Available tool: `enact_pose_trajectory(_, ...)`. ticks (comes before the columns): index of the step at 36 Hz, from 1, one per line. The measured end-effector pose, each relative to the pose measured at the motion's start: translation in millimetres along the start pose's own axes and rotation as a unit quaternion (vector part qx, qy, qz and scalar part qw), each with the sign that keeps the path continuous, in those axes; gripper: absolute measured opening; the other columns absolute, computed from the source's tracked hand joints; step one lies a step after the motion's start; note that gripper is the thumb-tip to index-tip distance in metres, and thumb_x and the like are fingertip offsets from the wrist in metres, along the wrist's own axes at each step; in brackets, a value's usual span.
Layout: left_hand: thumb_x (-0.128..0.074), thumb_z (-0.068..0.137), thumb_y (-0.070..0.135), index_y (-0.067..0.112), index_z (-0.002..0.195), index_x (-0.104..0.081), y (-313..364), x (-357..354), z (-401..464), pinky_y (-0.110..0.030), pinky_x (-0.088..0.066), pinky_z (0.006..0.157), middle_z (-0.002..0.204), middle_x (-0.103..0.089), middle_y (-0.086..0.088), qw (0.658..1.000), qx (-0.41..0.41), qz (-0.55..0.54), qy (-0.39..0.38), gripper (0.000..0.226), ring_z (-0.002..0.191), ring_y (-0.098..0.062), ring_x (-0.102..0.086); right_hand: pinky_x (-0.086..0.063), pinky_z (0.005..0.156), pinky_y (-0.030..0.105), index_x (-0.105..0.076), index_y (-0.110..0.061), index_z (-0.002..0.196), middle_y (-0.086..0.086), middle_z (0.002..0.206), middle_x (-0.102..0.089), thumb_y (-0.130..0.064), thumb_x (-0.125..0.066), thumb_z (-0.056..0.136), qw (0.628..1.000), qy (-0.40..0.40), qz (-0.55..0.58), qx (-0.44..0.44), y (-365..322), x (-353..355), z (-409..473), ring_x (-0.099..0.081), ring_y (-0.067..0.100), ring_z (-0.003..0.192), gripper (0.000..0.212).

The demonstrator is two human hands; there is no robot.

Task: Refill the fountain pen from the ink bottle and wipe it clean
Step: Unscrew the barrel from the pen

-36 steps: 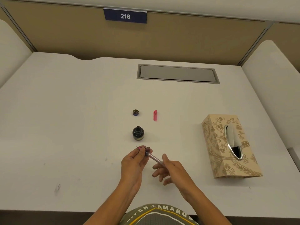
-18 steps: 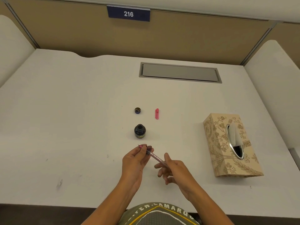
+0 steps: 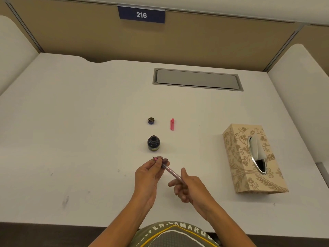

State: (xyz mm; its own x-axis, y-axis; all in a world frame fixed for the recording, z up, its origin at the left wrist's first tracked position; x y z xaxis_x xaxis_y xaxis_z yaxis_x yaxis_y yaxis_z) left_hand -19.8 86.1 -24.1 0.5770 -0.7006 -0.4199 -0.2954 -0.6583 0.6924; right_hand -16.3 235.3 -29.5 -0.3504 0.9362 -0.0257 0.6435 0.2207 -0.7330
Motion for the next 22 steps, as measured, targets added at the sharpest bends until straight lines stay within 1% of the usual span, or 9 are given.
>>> enact_pose_trajectory(2, -0.06, 0.091, 0.005, -0.003, 0.104, -0.068, 1.0, 0.6, -0.2, -0.041, -0.051, 0.097, 0.095, -0.074, -0.017, 1.0, -0.005, 0.008, 0.001, 0.017, 0.093, -0.027, -0.072, -0.04, 0.059, 0.025, -0.077, -0.012, 0.088, 0.004, 0.071, -0.065, -0.045, -0.039, 0.102, 1.0, 0.008, -0.012, 0.018, -3.2, 2.7, -0.6, -0.049, 0.012, 0.058, 0.052)
enact_pose_trajectory(5, -0.06, 0.091, 0.004, -0.001, 0.103, -0.068, 2.6, 0.6, -0.8, -0.039, -0.051, 0.096, 0.095, -0.074, -0.017, 1.0, -0.01, 0.014, 0.0, 0.016, 0.092, -0.026, -0.073, -0.043, 0.062, 0.026, -0.063, -0.011, 0.103, 0.004, 0.08, -0.062, -0.029, -0.06, 0.097, 0.999, -0.001, -0.019, 0.041, -6.3, 5.3, 0.1, -0.05, 0.013, 0.065, 0.02)
enact_pose_trajectory(7, -0.059, 0.091, 0.004, -0.001, 0.102, -0.068, 4.0, 0.3, -1.0, -0.039, -0.052, 0.095, 0.095, -0.074, -0.018, 1.0, -0.013, 0.014, -0.001, 0.015, 0.093, -0.027, -0.073, -0.045, 0.063, 0.027, -0.052, -0.011, 0.109, 0.007, 0.085, -0.06, -0.025, -0.068, 0.091, 0.999, -0.001, -0.008, 0.035, -3.3, 6.4, 1.1, -0.051, 0.015, 0.067, 0.028)
enact_pose_trajectory(8, -0.059, 0.091, 0.004, -0.001, 0.103, -0.068, 4.6, 0.2, -0.7, -0.039, -0.052, 0.095, 0.096, -0.074, -0.018, 1.0, -0.014, 0.015, -0.001, 0.015, 0.093, -0.027, -0.072, -0.045, 0.062, 0.027, -0.051, -0.011, 0.11, 0.008, 0.086, -0.06, -0.027, -0.068, 0.091, 0.999, -0.003, 0.0, 0.032, -3.1, 5.6, 1.1, -0.052, 0.015, 0.067, 0.03)
enact_pose_trajectory(11, -0.059, 0.092, 0.005, -0.002, 0.104, -0.068, 5.3, -0.6, -0.2, -0.038, -0.052, 0.095, 0.097, -0.074, -0.019, 1.0, -0.015, 0.018, -0.004, 0.016, 0.094, -0.028, -0.072, -0.038, 0.054, 0.025, -0.061, -0.009, 0.105, 0.008, 0.079, -0.06, -0.039, -0.057, 0.096, 0.998, -0.025, 0.051, 0.025, -3.3, -0.4, -1.1, -0.048, 0.014, 0.059, 0.032)
enact_pose_trajectory(14, -0.06, 0.091, 0.005, -0.003, 0.103, -0.067, 4.1, -1.6, -0.4, -0.038, -0.052, 0.095, 0.095, -0.074, -0.018, 1.0, -0.011, 0.012, -0.005, 0.017, 0.092, -0.026, -0.073, -0.031, 0.052, 0.025, -0.071, -0.009, 0.103, 0.005, 0.068, -0.057, -0.049, -0.042, 0.1, 0.998, -0.029, 0.055, 0.012, -1.0, -2.1, -1.7, -0.042, 0.012, 0.053, 0.05)
enact_pose_trajectory(16, -0.06, 0.091, 0.005, -0.003, 0.104, -0.067, 3.1, -1.1, -0.5, -0.038, -0.052, 0.095, 0.094, -0.074, -0.017, 1.0, -0.009, 0.008, -0.004, 0.017, 0.092, -0.026, -0.073, -0.03, 0.052, 0.025, -0.074, -0.011, 0.099, 0.003, 0.063, -0.054, -0.05, -0.035, 0.102, 0.999, -0.023, 0.043, 0.011, 0.3, -1.4, -1.5, -0.038, 0.012, 0.052, 0.055)
enact_pose_trajectory(18, -0.06, 0.091, 0.006, -0.002, 0.104, -0.067, 2.6, -0.3, -0.3, -0.038, -0.052, 0.095, 0.095, -0.074, -0.018, 1.0, -0.007, 0.007, -0.002, 0.017, 0.093, -0.026, -0.073, -0.028, 0.052, 0.025, -0.075, -0.012, 0.097, 0.002, 0.062, -0.05, -0.048, -0.036, 0.102, 0.999, -0.015, 0.032, 0.013, 0.2, 0.2, -1.2, -0.035, 0.012, 0.052, 0.053)
enact_pose_trajectory(22, -0.06, 0.091, 0.006, -0.002, 0.104, -0.067, 4.8, 2.0, 2.1, -0.039, -0.052, 0.095, 0.094, -0.074, -0.016, 1.0, -0.008, 0.001, 0.004, 0.017, 0.092, -0.025, -0.073, -0.029, 0.052, 0.023, -0.072, -0.009, 0.098, 0.001, 0.064, -0.047, -0.039, -0.043, 0.103, 0.999, -0.009, 0.017, 0.028, -1.3, 5.6, 0.2, -0.034, 0.011, 0.054, 0.041)
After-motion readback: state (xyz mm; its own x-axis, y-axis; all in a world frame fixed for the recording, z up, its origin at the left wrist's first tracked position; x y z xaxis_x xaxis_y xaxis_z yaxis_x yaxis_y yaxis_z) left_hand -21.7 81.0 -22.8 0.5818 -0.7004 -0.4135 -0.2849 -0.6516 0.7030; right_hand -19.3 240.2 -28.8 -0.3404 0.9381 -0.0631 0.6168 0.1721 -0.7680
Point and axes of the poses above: each hand's wrist, its own z-axis towards the middle knuckle, its own x-axis out of the back of the hand, y = z × x, the point moved 10 cm from there along z, towards the middle knuckle
